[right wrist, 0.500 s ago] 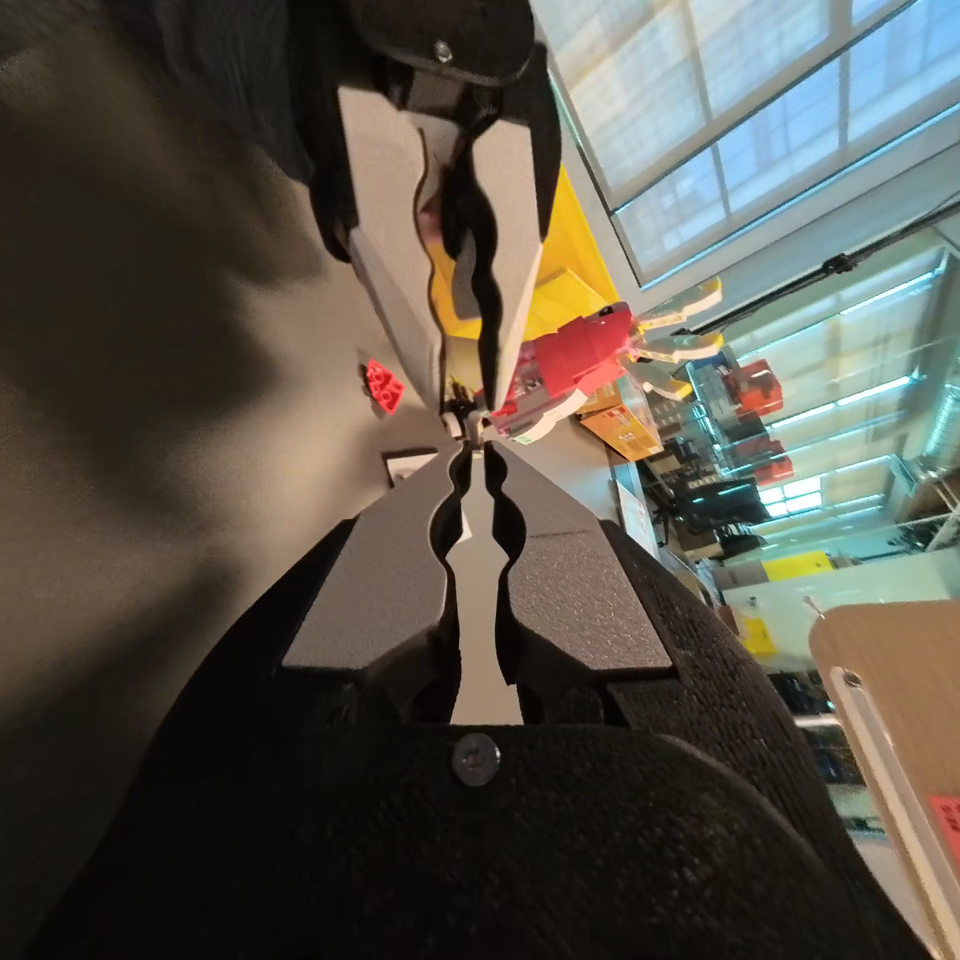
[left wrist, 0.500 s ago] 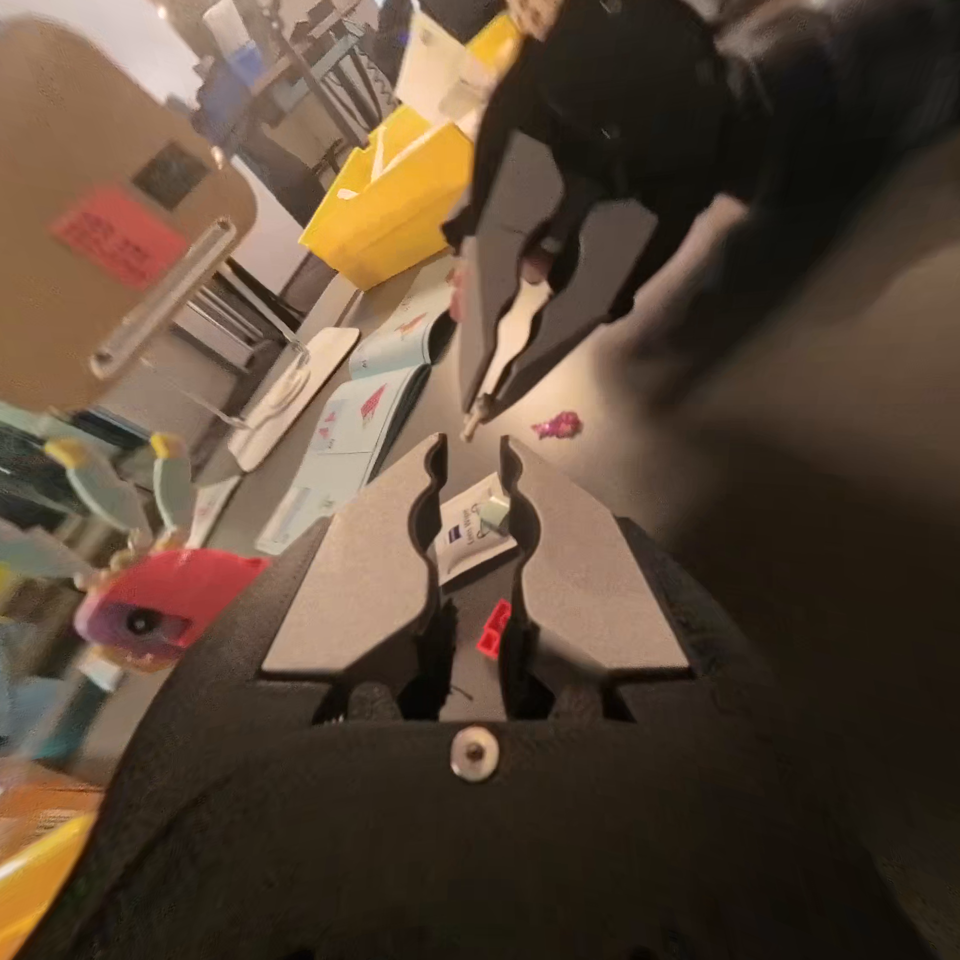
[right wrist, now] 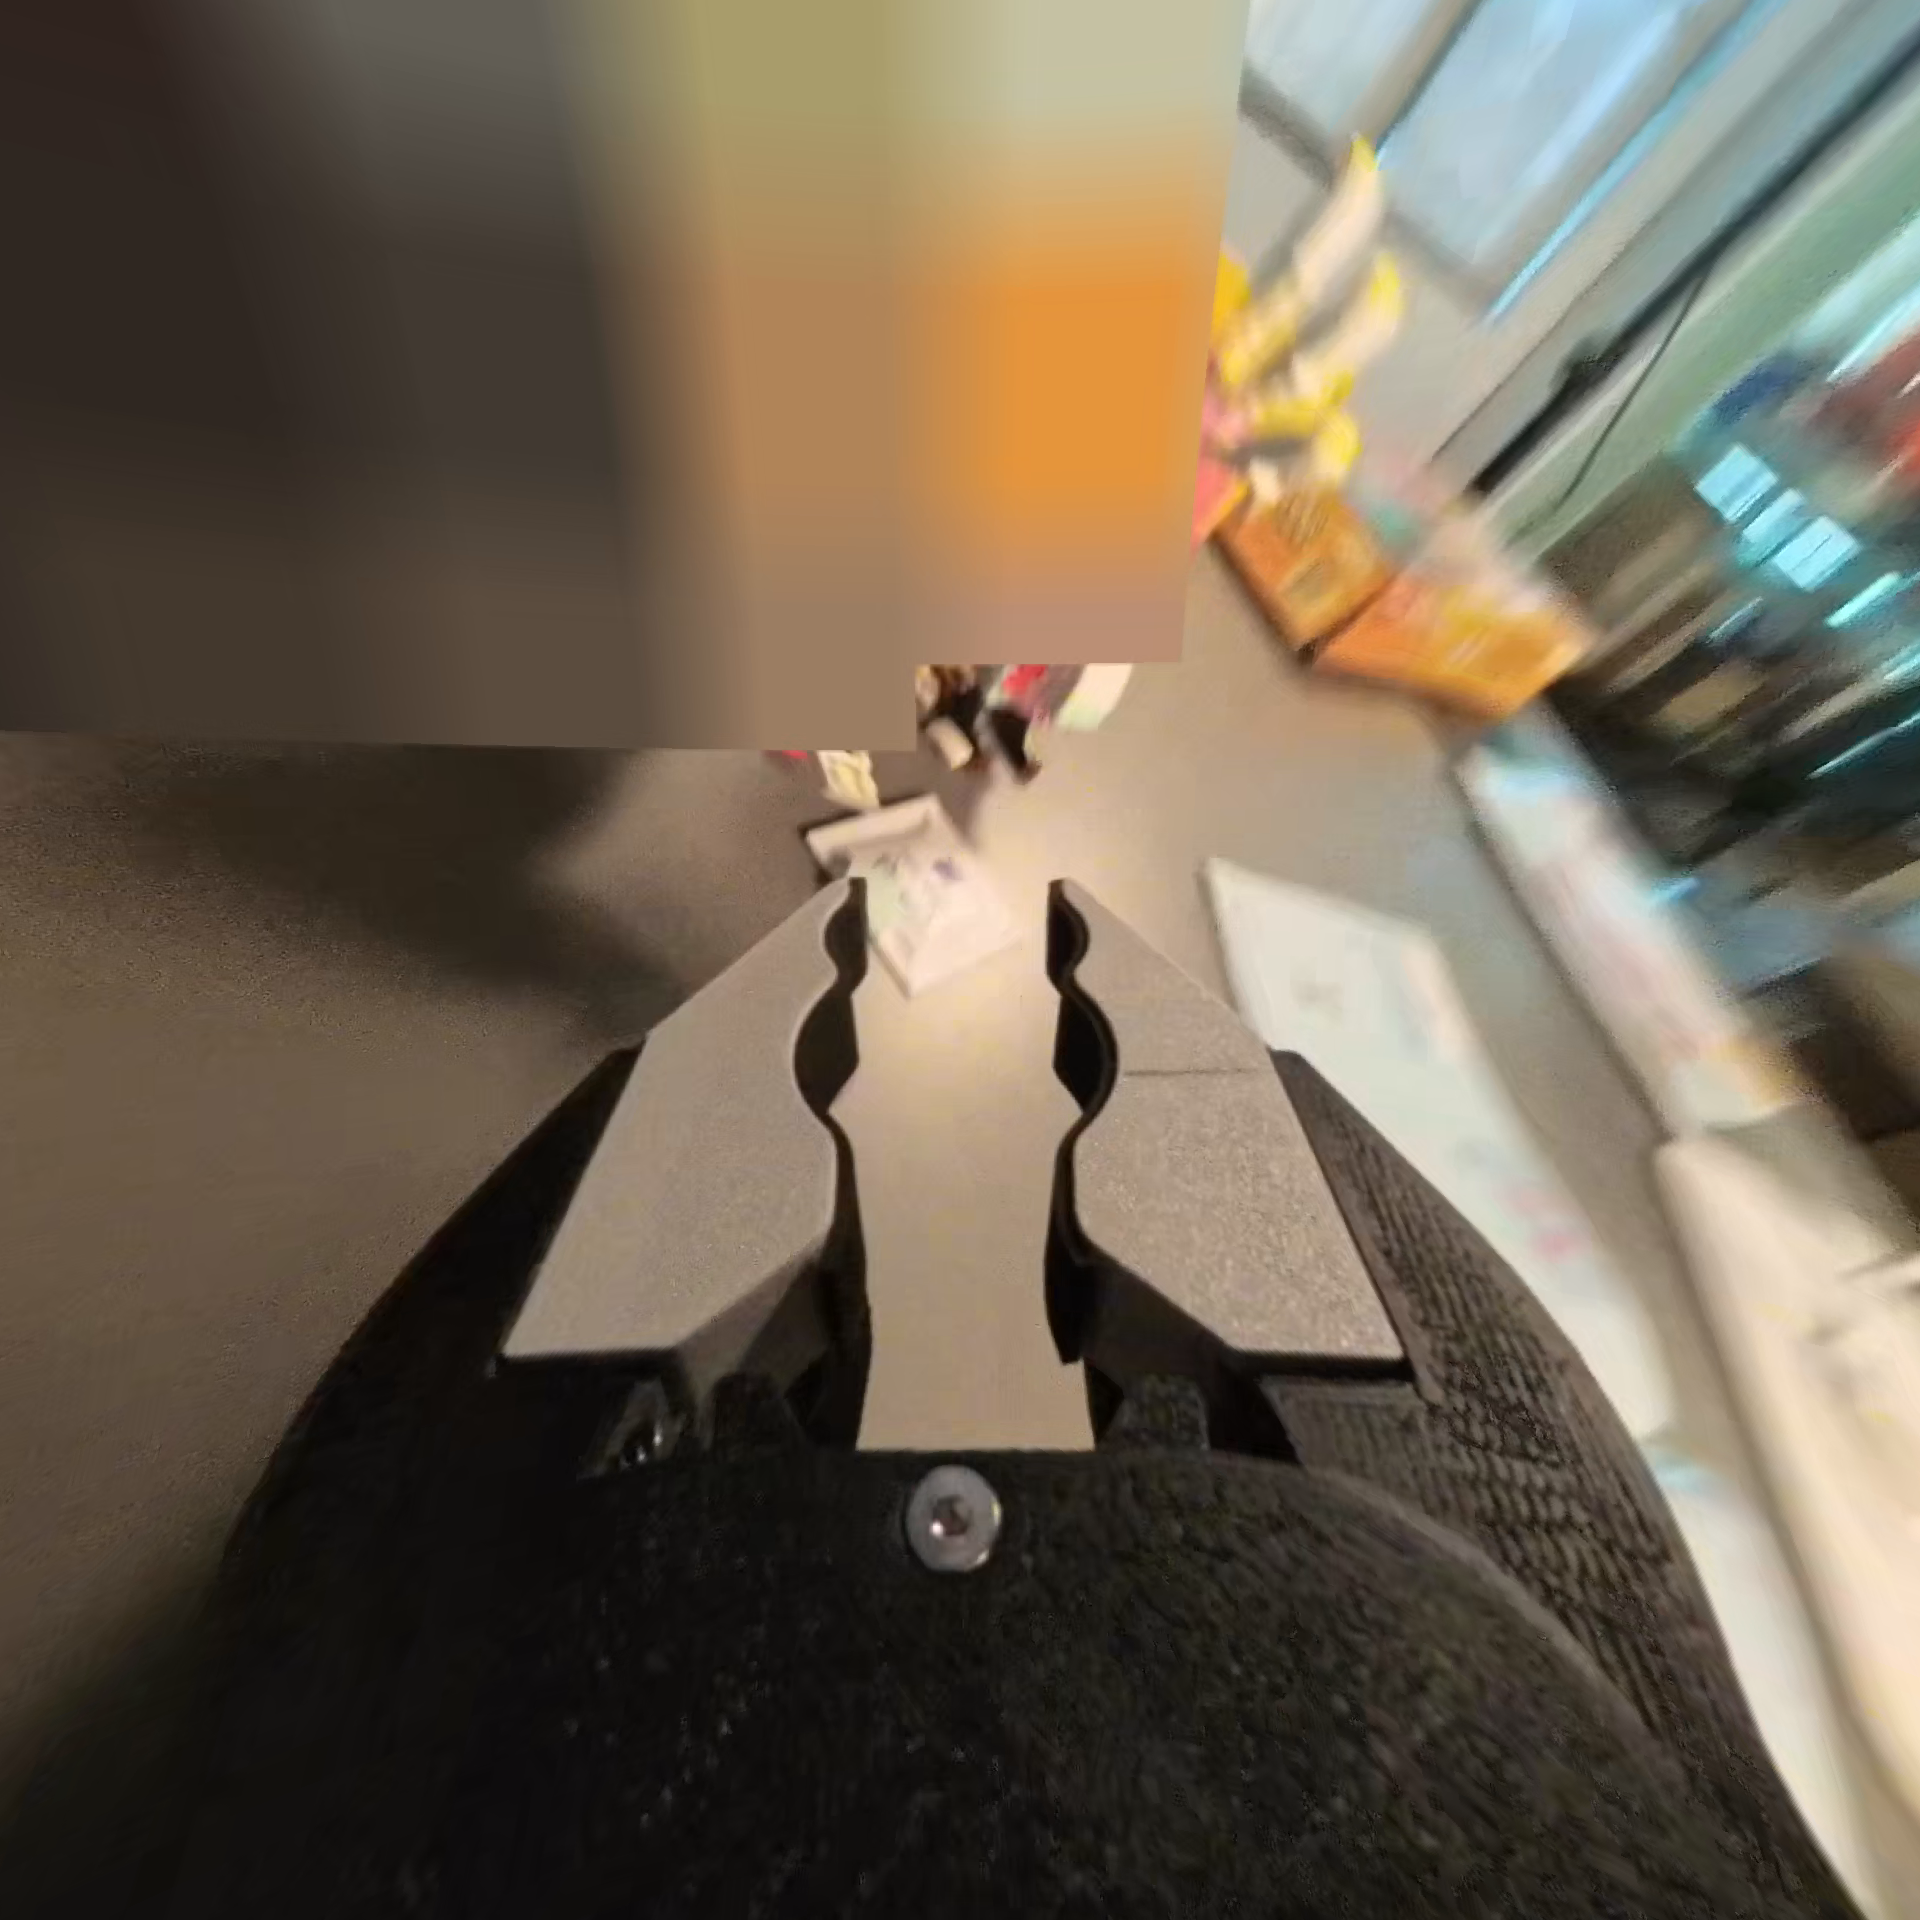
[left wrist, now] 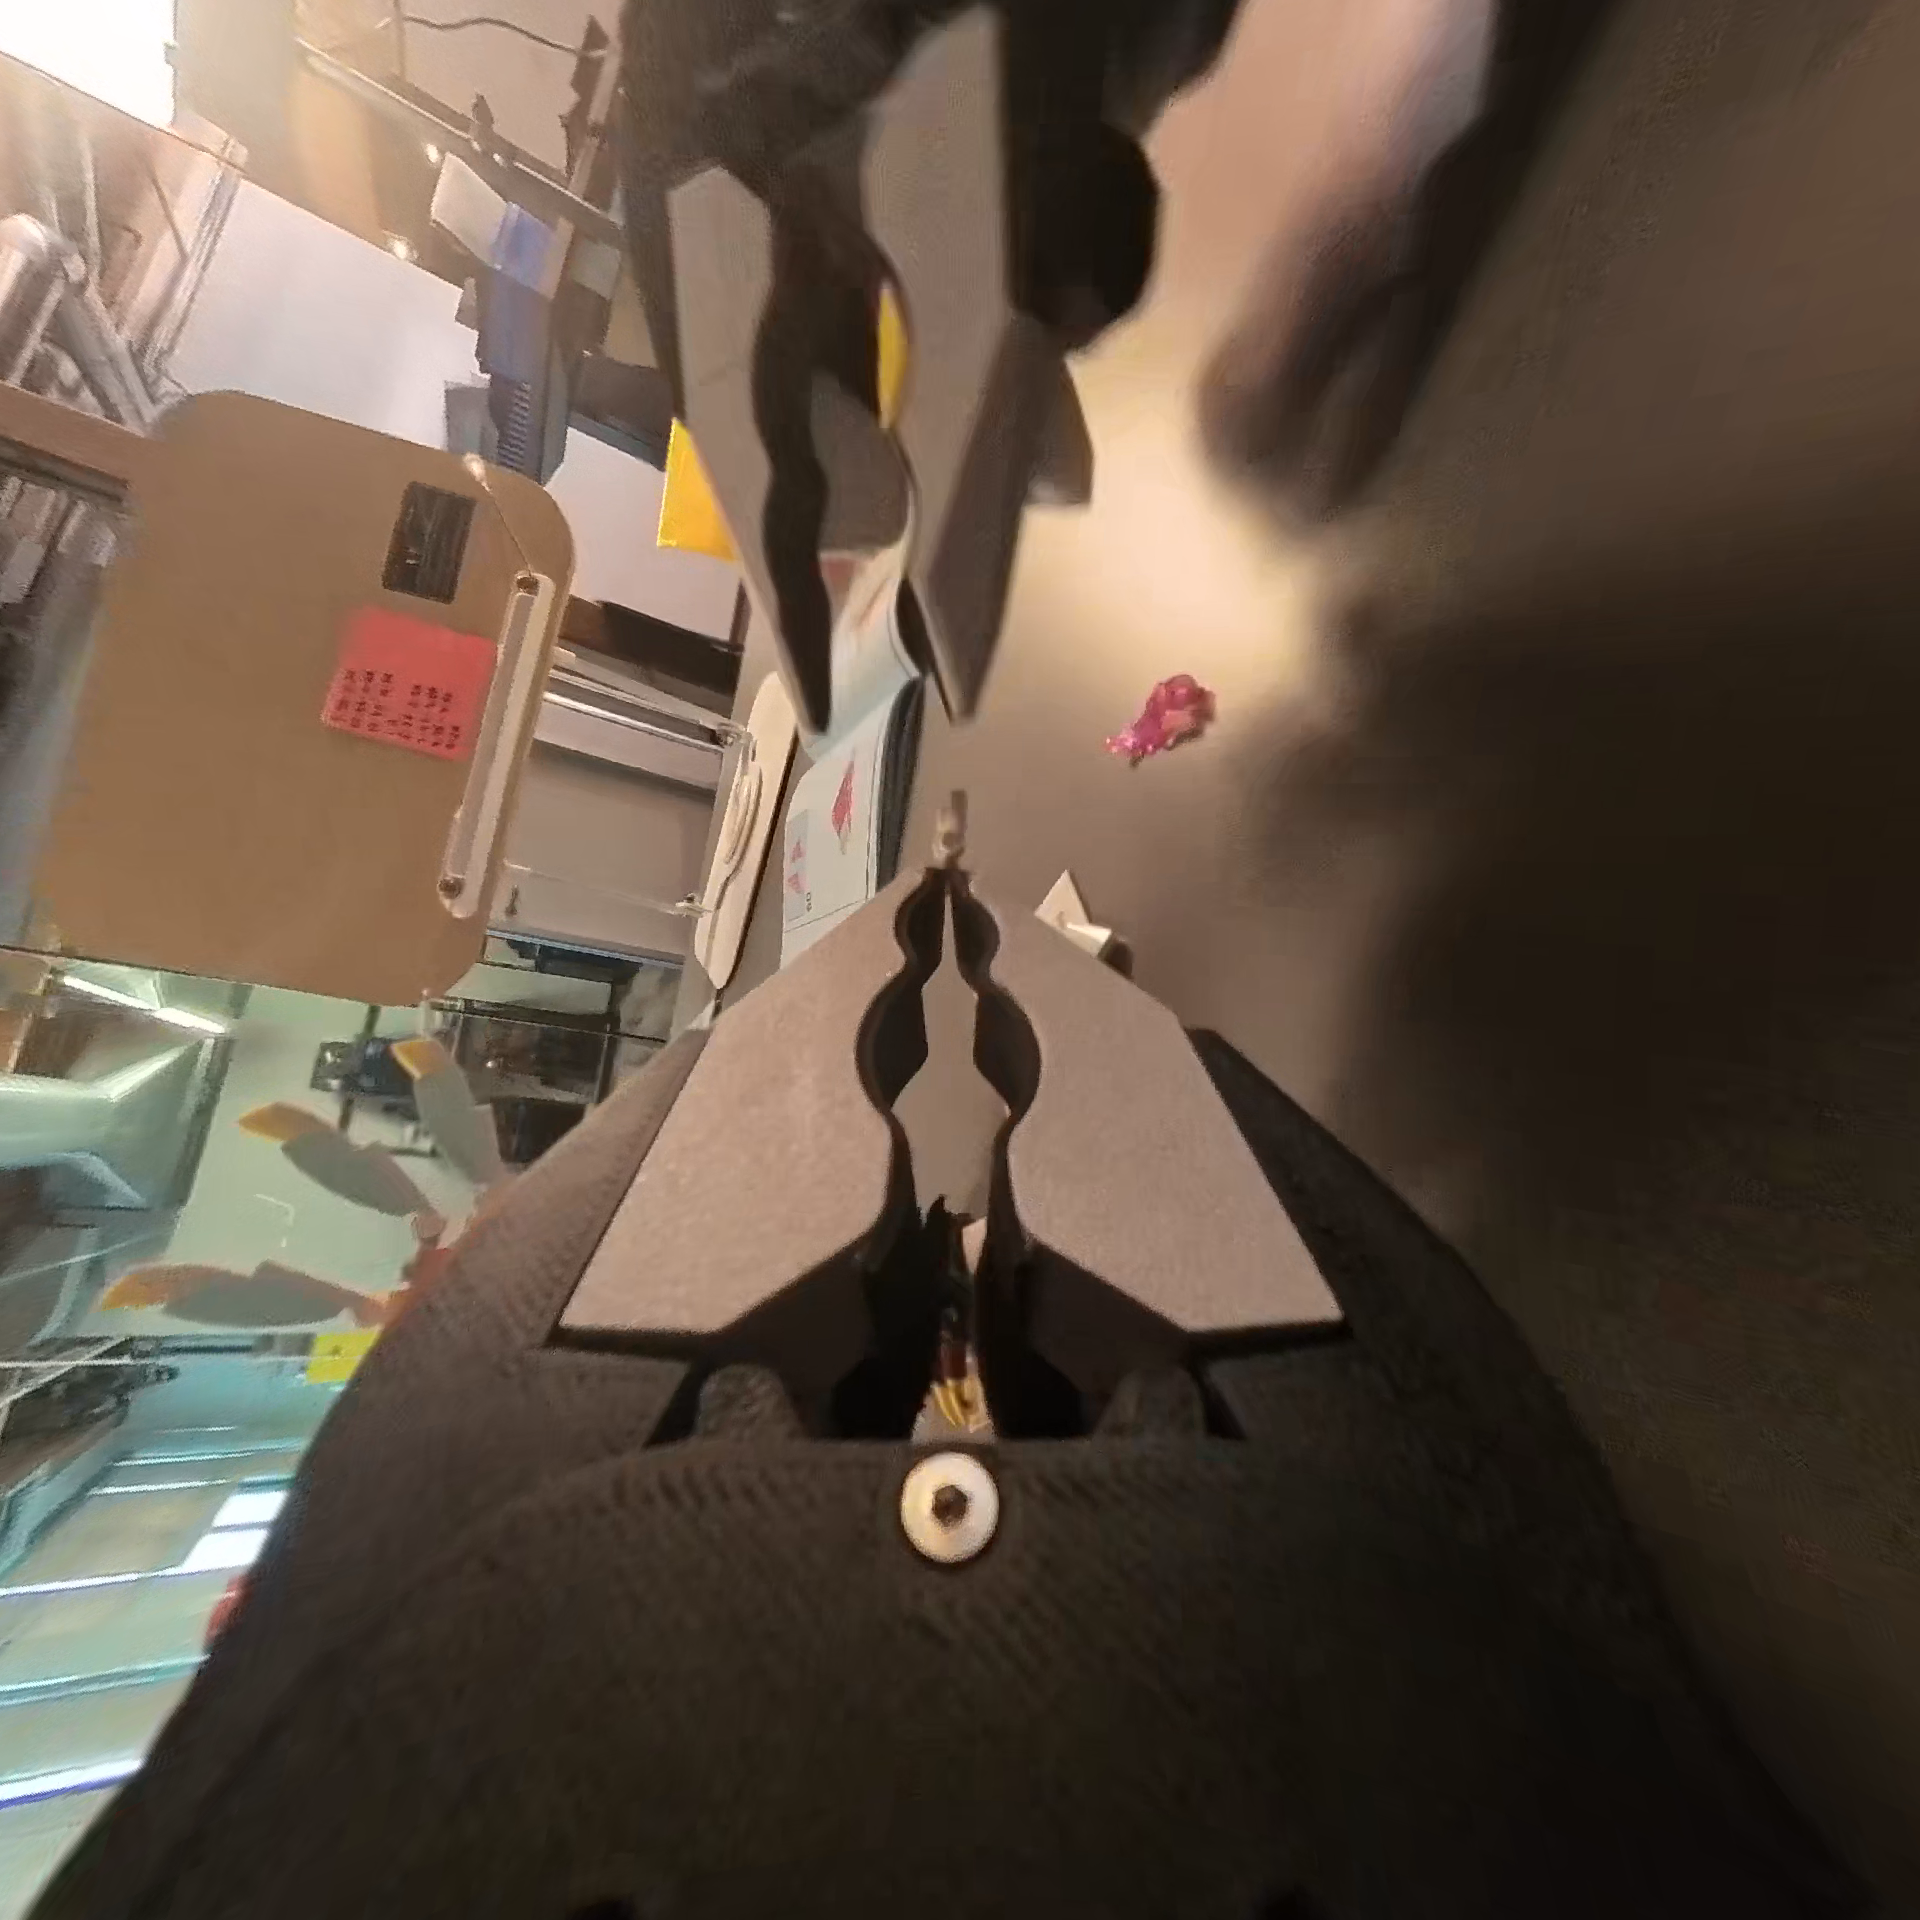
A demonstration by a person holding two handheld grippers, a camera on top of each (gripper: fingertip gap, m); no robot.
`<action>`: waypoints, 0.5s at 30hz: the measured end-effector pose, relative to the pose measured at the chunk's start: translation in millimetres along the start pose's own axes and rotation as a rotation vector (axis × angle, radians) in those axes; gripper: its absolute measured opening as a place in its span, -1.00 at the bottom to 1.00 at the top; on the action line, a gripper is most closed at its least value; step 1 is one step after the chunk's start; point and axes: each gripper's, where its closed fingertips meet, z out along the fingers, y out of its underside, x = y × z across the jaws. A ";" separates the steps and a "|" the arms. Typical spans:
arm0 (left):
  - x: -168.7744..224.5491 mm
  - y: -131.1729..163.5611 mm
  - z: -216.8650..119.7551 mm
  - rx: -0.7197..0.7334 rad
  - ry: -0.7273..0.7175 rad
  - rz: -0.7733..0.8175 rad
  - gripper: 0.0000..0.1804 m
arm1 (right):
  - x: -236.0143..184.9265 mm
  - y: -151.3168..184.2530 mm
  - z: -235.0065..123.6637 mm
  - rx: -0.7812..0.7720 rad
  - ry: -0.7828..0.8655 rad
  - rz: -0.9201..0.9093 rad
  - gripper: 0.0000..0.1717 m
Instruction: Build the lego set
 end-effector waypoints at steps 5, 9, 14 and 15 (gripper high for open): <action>14.9 0.2 7.9 0.036 0.019 0.095 -1.00 | -8.4 50.3 -22.8 -0.146 -0.242 0.492 -0.53; 33.9 4.8 8.0 0.054 0.065 0.237 -1.00 | -22.3 46.3 -8.3 -0.155 -0.280 0.442 -0.58; 47.5 7.1 1.7 0.083 0.147 0.266 -1.00 | -27.3 26.2 20.8 -0.123 -0.305 0.296 -0.65; 49.7 8.1 1.5 0.080 0.164 0.267 -1.00 | -29.3 27.8 26.4 -0.150 -0.335 0.276 -0.66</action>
